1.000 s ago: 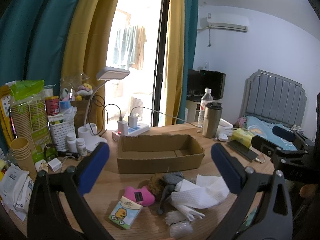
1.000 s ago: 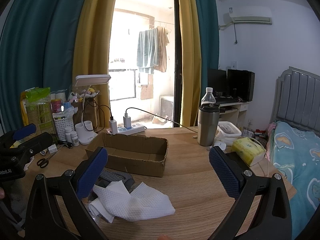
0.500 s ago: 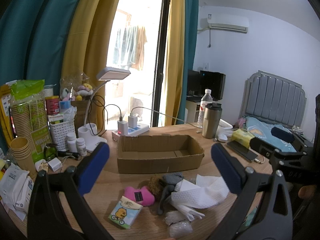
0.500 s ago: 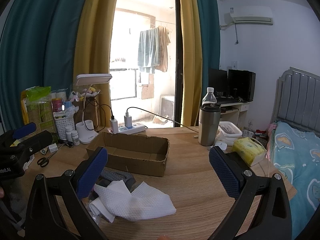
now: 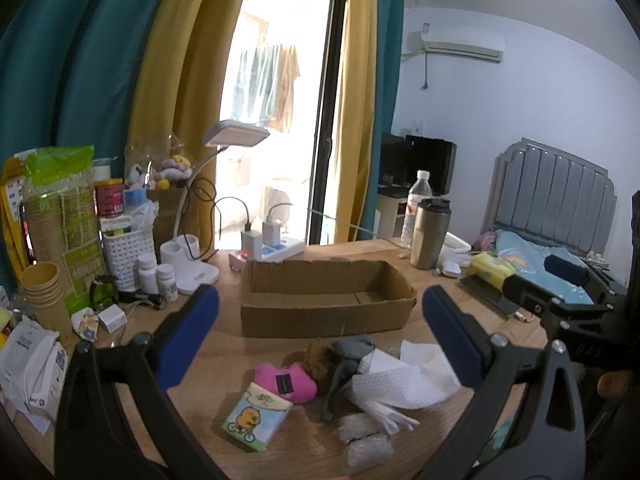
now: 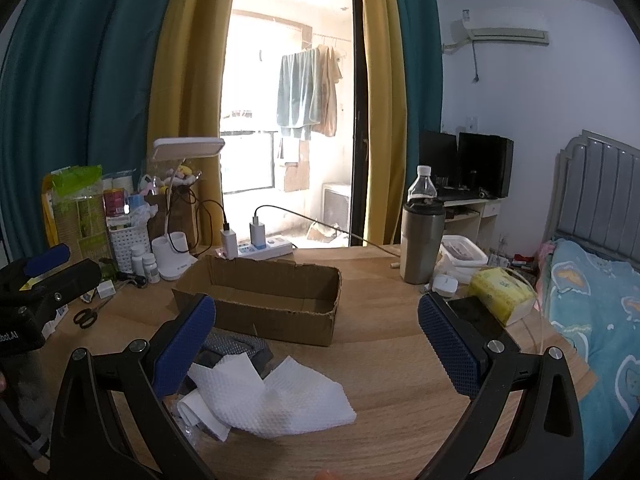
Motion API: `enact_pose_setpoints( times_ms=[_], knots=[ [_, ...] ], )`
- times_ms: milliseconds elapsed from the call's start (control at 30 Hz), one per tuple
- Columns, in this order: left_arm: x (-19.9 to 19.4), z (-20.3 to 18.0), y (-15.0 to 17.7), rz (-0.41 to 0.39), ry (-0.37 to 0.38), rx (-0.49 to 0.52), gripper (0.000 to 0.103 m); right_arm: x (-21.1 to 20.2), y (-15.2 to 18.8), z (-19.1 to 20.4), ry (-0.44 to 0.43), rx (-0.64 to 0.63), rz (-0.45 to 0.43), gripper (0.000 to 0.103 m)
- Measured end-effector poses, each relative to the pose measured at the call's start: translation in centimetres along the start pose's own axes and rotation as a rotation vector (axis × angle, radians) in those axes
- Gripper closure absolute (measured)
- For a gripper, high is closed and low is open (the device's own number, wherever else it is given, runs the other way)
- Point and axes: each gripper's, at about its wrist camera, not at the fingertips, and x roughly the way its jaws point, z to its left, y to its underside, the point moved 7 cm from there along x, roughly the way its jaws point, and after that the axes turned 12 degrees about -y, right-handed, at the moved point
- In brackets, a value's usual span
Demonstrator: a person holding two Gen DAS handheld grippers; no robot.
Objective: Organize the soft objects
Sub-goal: 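Grasp the yellow-duck tissue pack with the left gripper while the right gripper grasps the white wipes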
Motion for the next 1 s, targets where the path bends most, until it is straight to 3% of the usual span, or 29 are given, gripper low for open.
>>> enact_pose_setpoints(
  times_ms=[1000],
  knots=[
    [7.9,4.3,10.7,0.321,-0.068,-0.022,0.001,8.7,8.3,0.8,-0.115,0.054,0.311,0.000]
  ],
)
